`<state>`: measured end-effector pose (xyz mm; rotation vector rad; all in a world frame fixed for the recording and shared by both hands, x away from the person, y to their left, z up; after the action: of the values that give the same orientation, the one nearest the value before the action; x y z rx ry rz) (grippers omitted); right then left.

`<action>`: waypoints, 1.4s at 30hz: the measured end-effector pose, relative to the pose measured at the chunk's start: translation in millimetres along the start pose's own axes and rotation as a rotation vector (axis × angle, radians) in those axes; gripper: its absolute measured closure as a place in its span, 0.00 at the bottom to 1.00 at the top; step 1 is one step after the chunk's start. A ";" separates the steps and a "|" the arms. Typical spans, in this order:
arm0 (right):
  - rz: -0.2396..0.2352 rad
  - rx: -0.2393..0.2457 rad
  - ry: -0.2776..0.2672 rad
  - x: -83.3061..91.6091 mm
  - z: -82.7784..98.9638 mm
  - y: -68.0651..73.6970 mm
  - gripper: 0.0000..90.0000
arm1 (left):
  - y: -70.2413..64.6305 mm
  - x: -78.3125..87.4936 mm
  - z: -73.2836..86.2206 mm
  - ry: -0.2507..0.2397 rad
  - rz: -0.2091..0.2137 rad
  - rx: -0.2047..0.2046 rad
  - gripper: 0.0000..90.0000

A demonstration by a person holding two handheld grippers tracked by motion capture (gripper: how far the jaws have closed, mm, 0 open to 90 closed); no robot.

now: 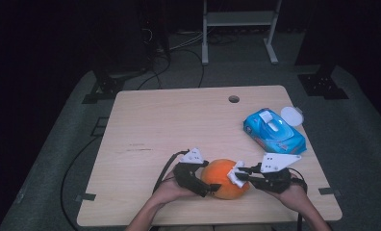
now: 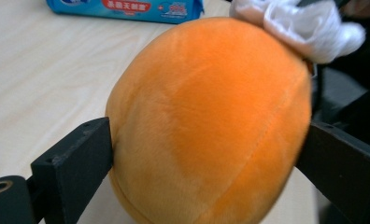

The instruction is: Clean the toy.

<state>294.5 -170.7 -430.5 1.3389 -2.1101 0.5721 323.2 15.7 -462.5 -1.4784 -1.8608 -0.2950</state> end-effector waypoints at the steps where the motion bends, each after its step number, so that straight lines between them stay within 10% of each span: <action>1: -0.004 0.001 0.001 0.4 0.5 0.3 0.89 | 1.5 2.3 0.0 -0.010 0.021 0.017 0.08; 6: -0.002 -0.003 -0.004 -0.8 -0.2 0.9 0.89 | 5.1 -4.2 0.4 -0.003 0.051 0.080 0.11; 10: 0.001 -0.009 -0.003 -2.6 -2.0 0.4 0.89 | 4.4 -1.8 -1.8 -0.037 0.017 0.058 0.36; 15: 0.075 -0.021 -0.051 3.6 -10.7 -4.9 0.89 | 1.8 9.7 -18.2 -0.155 -0.107 -0.077 0.44; 19: 0.106 -0.030 -0.045 -2.1 -12.7 -9.6 0.89 | 5.7 8.7 -16.9 -0.117 -0.188 -0.168 0.41; 24: 0.092 -0.019 -0.011 -13.1 -4.9 -6.5 0.89 | 23.0 11.0 -5.2 -0.118 -0.079 0.050 0.13; 27: 0.077 -0.021 0.000 -12.2 -2.3 -2.3 0.89 | 24.3 6.7 0.4 -0.097 -0.010 0.115 0.18; 31: 0.098 0.004 0.002 -11.1 -8.8 3.2 0.89 | 14.5 6.3 -3.9 -0.097 -0.087 -0.008 0.30; 36: 0.117 0.079 -0.024 -13.1 -29.1 11.9 0.89 | -10.1 -5.0 -6.0 -0.013 -0.161 -0.268 0.33; 42: 0.133 0.085 0.014 -11.2 -17.3 4.9 0.89 | 1.1 -2.7 -1.4 -0.018 -0.145 -0.170 0.20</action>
<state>297.8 -150.4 -425.3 1.2421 -2.1974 0.7314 325.0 13.1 -463.6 -1.4630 -2.0031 -0.5215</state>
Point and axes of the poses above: each handheld gripper's, and its own axes: x roughly backward along the jaws, z roughly out of its underside, y roughly to its left, the point moved 6 cm from there along -x, roughly forward along the jaws, and after that the axes turned 11 degrees about y, right-handed, at the moved point
